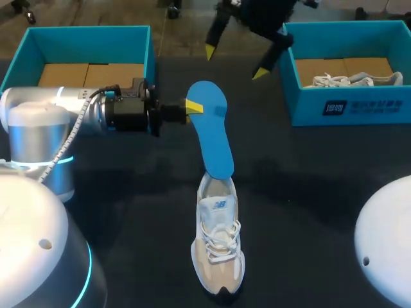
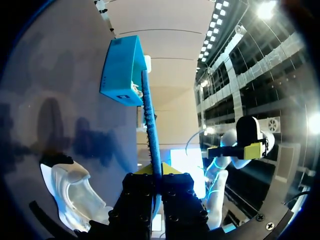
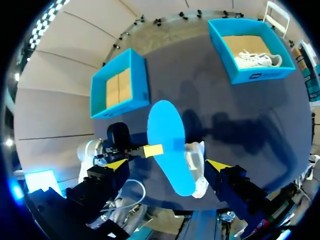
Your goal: Take the shoe out of the shoebox, open the shoe tongue, remove and reinsert the insole, then place the shoe into the shoebox
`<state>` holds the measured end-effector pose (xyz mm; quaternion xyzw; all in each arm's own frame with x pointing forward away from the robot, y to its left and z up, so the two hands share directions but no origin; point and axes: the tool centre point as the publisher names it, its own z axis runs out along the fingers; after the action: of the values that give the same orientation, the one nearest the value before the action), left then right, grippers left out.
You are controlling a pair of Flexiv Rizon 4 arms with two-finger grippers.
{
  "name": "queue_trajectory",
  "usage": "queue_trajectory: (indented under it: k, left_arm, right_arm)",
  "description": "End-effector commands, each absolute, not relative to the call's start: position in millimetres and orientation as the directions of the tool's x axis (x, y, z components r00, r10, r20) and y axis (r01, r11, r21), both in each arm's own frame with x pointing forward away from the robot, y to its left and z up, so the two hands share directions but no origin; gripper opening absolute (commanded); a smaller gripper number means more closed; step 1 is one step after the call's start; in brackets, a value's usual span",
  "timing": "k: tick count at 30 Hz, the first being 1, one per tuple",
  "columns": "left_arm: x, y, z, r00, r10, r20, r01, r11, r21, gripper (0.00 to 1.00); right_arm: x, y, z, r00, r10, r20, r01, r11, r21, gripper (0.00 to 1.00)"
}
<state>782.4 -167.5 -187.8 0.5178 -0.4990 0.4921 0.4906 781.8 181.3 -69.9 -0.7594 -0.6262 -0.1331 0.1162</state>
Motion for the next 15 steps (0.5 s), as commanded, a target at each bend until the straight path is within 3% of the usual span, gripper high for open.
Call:
queue_trajectory:
  k: [1,15]
  left_arm:
    - [783,-168,-188,0.018,-0.034,0.999,-1.000,-0.019,0.017,0.00]
    - [783,-168,-188,0.018,-0.034,0.999,-1.000,-0.019,0.017,0.00]
  right_arm:
    - [781,188,-67,0.181,0.983,-0.004,0.983,-0.181,-0.014,1.00]
    - [769,203,-77,0.076,0.996,-0.047,0.995,-0.079,-0.063,1.00]
